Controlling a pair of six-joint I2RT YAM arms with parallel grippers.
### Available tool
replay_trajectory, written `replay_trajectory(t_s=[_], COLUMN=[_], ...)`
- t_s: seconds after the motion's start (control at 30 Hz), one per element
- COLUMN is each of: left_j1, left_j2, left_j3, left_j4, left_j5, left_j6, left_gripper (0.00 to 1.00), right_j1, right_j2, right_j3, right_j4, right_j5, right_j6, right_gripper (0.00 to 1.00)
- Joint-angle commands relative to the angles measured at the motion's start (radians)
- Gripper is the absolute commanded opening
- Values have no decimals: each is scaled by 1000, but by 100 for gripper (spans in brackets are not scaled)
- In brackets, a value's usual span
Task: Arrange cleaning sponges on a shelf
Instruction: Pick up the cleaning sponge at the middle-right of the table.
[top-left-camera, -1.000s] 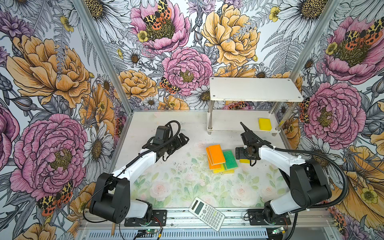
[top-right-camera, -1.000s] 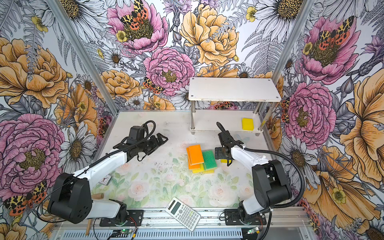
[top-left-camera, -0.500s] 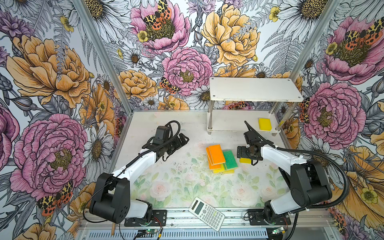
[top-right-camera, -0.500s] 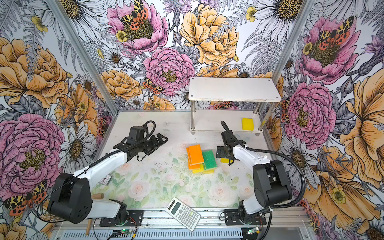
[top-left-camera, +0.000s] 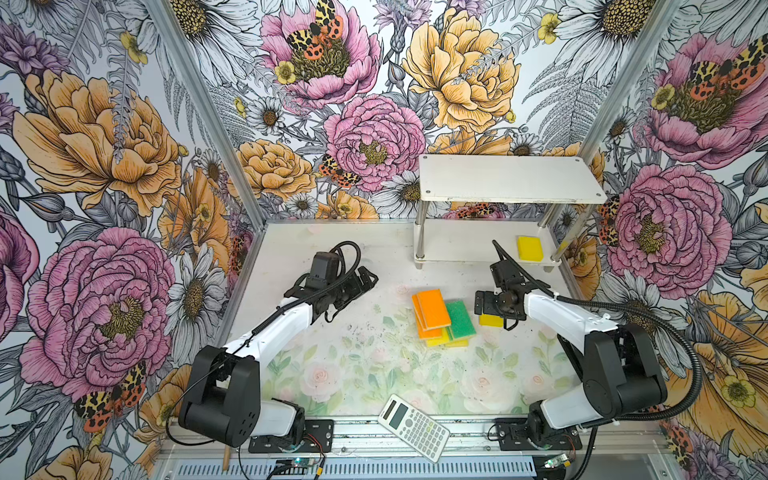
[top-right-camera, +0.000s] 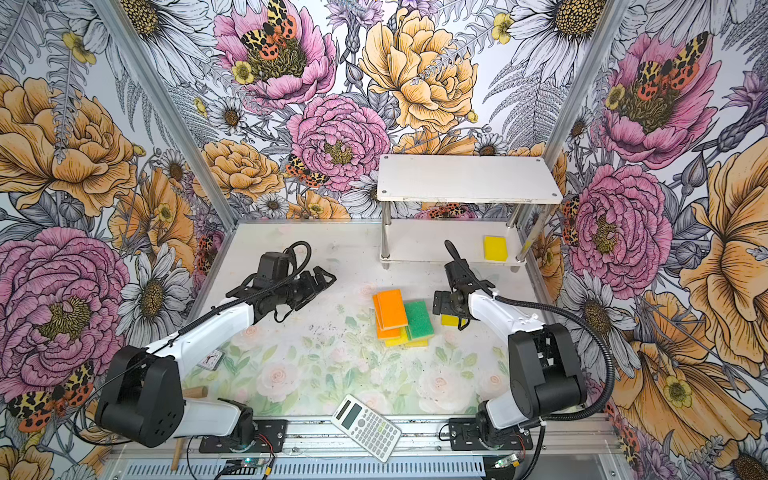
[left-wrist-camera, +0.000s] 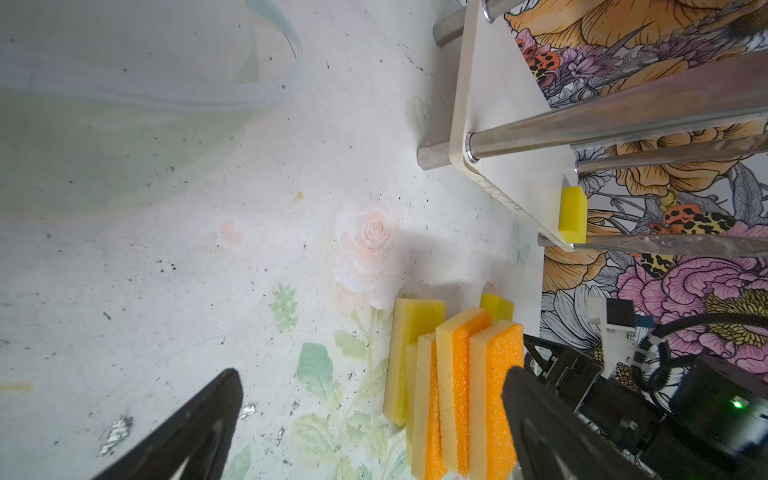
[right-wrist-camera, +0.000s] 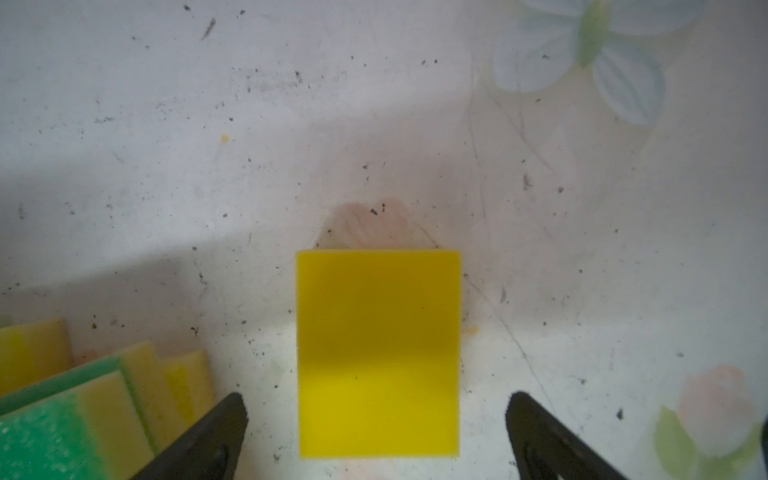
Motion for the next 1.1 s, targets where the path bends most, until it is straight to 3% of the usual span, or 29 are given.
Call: replay_trajectory(t_s=[0.0,0.33,0.53,1.07], left_j1=[6,10,9,10], left_j2=[-17,-22,-17,-25], left_j3=[-11,-16,-12,-7], left_j4=[-5,-8,-8,-17], left_j5=[14,13,18,16], left_j6=[6,7,5,6], left_gripper=[99,99,99,99], right_j1=[-9,-16,-17,-17], right_j2=[48,101,124,71], right_j3=[18,22,18,35], right_j4=[-11,-9,-9,-8], right_j5=[-37,-36,-30,-12], right_j6=[41,73,88,46], right_gripper=[100,97,80,54])
